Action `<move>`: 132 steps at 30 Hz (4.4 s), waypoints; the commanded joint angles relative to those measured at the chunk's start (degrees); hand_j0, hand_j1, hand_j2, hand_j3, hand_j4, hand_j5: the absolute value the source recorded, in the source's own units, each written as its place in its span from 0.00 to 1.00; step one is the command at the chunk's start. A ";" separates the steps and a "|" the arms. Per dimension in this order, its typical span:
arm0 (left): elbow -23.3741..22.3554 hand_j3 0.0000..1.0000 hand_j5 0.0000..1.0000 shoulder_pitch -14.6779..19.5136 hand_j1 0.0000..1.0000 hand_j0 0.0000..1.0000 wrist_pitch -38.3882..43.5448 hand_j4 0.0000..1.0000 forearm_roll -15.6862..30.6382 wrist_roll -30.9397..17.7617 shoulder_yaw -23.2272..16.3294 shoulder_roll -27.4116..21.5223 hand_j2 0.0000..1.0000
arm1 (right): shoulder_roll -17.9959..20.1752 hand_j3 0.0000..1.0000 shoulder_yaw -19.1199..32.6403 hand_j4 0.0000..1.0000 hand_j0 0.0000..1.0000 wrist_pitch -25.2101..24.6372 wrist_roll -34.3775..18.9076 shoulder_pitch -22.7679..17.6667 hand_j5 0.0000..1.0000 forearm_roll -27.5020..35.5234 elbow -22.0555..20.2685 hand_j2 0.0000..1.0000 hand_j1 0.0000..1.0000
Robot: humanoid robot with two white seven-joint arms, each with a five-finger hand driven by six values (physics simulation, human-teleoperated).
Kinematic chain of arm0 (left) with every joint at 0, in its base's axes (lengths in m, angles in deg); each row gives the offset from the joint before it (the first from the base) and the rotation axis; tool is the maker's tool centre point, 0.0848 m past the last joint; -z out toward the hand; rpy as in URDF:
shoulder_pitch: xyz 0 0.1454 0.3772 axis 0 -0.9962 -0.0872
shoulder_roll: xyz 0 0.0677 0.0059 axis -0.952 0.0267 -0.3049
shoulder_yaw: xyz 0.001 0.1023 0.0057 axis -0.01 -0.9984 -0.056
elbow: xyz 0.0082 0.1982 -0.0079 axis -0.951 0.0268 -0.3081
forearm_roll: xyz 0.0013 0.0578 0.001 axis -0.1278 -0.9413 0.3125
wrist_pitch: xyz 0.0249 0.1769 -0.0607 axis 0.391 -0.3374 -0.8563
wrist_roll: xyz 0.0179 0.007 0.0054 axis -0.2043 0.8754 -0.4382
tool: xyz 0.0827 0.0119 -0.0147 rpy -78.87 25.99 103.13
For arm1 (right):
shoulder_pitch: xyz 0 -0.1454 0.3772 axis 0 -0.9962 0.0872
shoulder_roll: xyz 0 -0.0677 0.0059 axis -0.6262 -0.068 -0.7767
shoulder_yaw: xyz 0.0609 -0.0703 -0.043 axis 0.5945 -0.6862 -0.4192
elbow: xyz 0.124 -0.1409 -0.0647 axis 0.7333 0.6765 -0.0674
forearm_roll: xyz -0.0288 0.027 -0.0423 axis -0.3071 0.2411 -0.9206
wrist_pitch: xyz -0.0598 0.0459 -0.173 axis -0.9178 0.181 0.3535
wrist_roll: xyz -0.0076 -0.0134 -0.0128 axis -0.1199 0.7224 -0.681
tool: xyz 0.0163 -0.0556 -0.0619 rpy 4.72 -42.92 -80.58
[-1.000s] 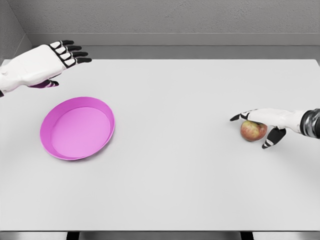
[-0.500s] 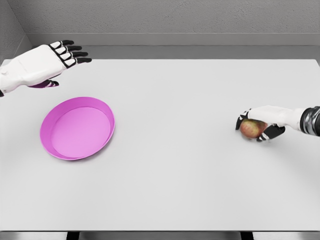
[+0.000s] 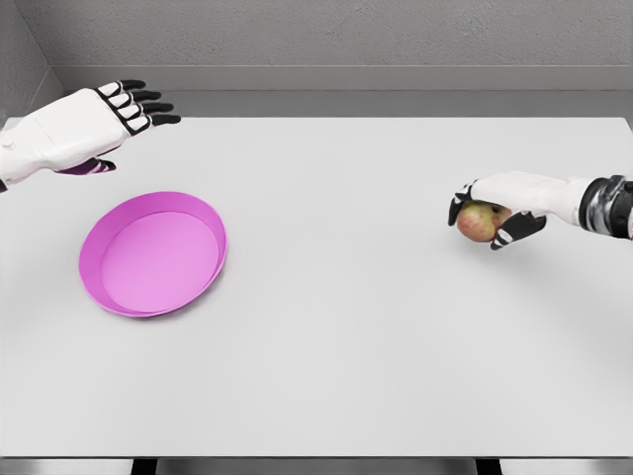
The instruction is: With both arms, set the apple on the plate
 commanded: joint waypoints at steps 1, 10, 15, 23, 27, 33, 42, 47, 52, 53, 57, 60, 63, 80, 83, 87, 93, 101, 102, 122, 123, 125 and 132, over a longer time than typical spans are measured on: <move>0.00 1.00 1.00 0.00 1.00 1.00 -0.03 1.00 0.36 0.04 0.04 -0.11 1.00 | -0.94 0.54 0.06 0.54 0.54 0.01 0.03 0.00 0.54 0.12 -0.53 0.54 0.54; 0.00 1.00 1.00 0.00 1.00 1.00 -0.03 1.00 0.36 0.04 0.13 -0.12 1.00 | -7.88 0.54 -0.12 0.54 0.54 0.54 0.03 0.88 0.54 0.04 -3.07 0.54 0.54; 0.00 1.00 1.00 0.09 1.00 1.00 -0.03 1.00 0.36 -0.05 0.13 -0.12 1.00 | -11.66 0.54 -0.47 0.54 0.54 0.72 0.03 0.79 0.54 0.04 -3.25 0.54 0.54; 0.00 1.00 1.00 0.09 1.00 1.00 -0.03 1.00 0.27 0.04 0.13 -0.12 1.00 | -17.55 0.54 -1.17 0.54 0.54 0.10 0.03 0.88 0.54 -0.23 -4.48 0.54 0.54; 0.00 1.00 1.00 0.09 1.00 1.00 -0.03 1.00 0.27 0.04 0.13 -0.12 1.00 | -19.40 0.54 -1.96 0.54 0.54 0.01 0.03 0.97 0.54 -0.40 -4.13 0.54 0.54; 0.00 1.00 1.00 0.00 1.00 1.00 -0.03 1.00 0.36 0.04 0.13 -0.12 1.00 | -21.15 0.54 -3.37 0.54 0.54 -0.07 0.03 2.11 0.54 -0.40 -3.25 0.54 0.54; 0.00 1.00 1.00 0.00 1.00 1.00 -0.03 1.00 0.36 0.04 0.13 -0.12 1.00 | -21.95 1.00 -4.16 1.00 1.00 -1.30 0.03 2.64 1.00 -0.49 -3.34 1.00 1.00; 0.00 1.00 1.00 0.00 1.00 1.00 -0.03 1.00 0.36 0.04 0.13 -0.12 1.00 | -21.95 1.00 -4.07 1.00 1.00 -1.30 0.03 2.64 1.00 -0.49 -3.60 1.00 1.00; 0.00 1.00 1.00 0.00 1.00 1.00 -0.03 1.00 0.36 0.04 0.13 -0.12 1.00 | -21.33 1.00 -3.99 1.00 1.00 -1.30 0.03 2.72 1.00 -0.49 -3.60 1.00 1.00; 0.00 1.00 1.00 0.00 1.00 1.00 -0.03 1.00 0.45 -0.05 0.13 -0.12 1.00 | -20.54 1.00 -3.37 1.00 1.00 -1.22 0.03 3.08 1.00 -0.49 -3.60 1.00 1.00; 0.09 1.00 1.00 0.00 1.00 1.00 -0.03 1.00 0.45 0.04 0.13 -0.12 1.00 | -8.33 1.00 13.58 1.00 1.00 0.62 0.03 0.53 1.00 -0.40 -3.43 1.00 1.00; 0.18 1.00 1.00 0.00 1.00 1.00 -0.03 1.00 0.36 -0.05 0.04 0.15 1.00 | -5.07 1.00 29.67 1.00 1.00 6.95 0.03 -7.29 1.00 -0.23 -3.07 1.00 1.00; 0.26 1.00 1.00 0.00 1.00 1.00 -0.03 1.00 0.27 -0.05 -0.04 0.85 1.00 | -4.02 1.00 37.06 1.00 1.00 10.38 0.03 -10.46 1.00 -0.05 -2.81 1.00 1.00; 0.53 1.00 1.00 4.75 1.00 1.00 -0.03 1.00 -4.65 -4.10 -6.81 15.09 1.00 | -2.70 1.00 28.97 1.00 1.00 18.73 0.03 -11.51 1.00 -0.05 -3.25 1.00 1.00; 0.53 1.00 1.00 5.54 1.00 1.00 -0.03 1.00 -5.97 -4.10 -8.21 16.23 1.00 | -2.52 1.00 29.06 1.00 1.00 18.65 0.03 -11.34 1.00 0.04 -4.57 1.00 1.00; 0.27 1.00 1.00 7.56 1.00 1.00 -0.03 1.00 -6.14 -4.10 -11.47 18.34 1.00 | -2.26 1.00 28.97 1.00 1.00 18.65 0.03 -12.04 1.00 0.04 -5.36 1.00 1.00; -0.44 1.00 1.00 11.25 1.00 1.00 -0.03 1.00 -5.88 -4.09 -18.59 19.92 1.00 | -2.17 1.00 27.92 1.00 1.00 18.65 0.03 -14.24 1.00 -0.05 -5.54 1.00 1.00; -0.79 1.00 1.00 12.22 1.00 1.00 -0.03 1.00 -11.15 -7.52 -20.52 20.89 1.00 | -2.35 1.00 27.92 1.00 1.00 18.56 0.03 -15.12 1.00 -0.05 -5.54 1.00 1.00; -0.79 1.00 1.00 12.22 1.00 1.00 -0.03 1.00 -11.15 -8.49 -20.52 20.98 1.00 | -2.26 1.00 28.01 1.00 1.00 18.56 0.03 -15.12 1.00 -0.05 -5.54 1.00 1.00; -1.93 1.00 1.00 13.36 1.00 1.00 -0.03 1.00 -2.10 -10.86 -25.45 21.42 1.00 | -2.52 1.00 27.92 1.00 1.00 18.56 0.03 -15.47 1.00 -0.05 -5.54 1.00 1.00; -2.02 1.00 1.00 13.45 1.00 1.00 -0.03 1.00 -2.10 -10.95 -25.45 21.42 1.00 | -2.52 1.00 28.01 1.00 1.00 18.56 0.03 -15.47 1.00 -0.05 -5.54 1.00 1.00; -1.93 1.00 1.00 14.06 1.00 1.00 -0.03 1.00 -2.10 -10.95 -26.67 21.51 1.00 | -2.35 1.00 28.01 1.00 1.00 18.56 0.03 -15.47 1.00 -0.05 -5.54 1.00 1.00; -2.64 1.00 1.00 15.29 1.00 1.00 -0.03 1.00 -2.10 -10.95 -28.79 22.30 1.00 | -2.26 1.00 27.92 1.00 1.00 18.56 0.03 -15.56 1.00 -0.05 -5.54 1.00 1.00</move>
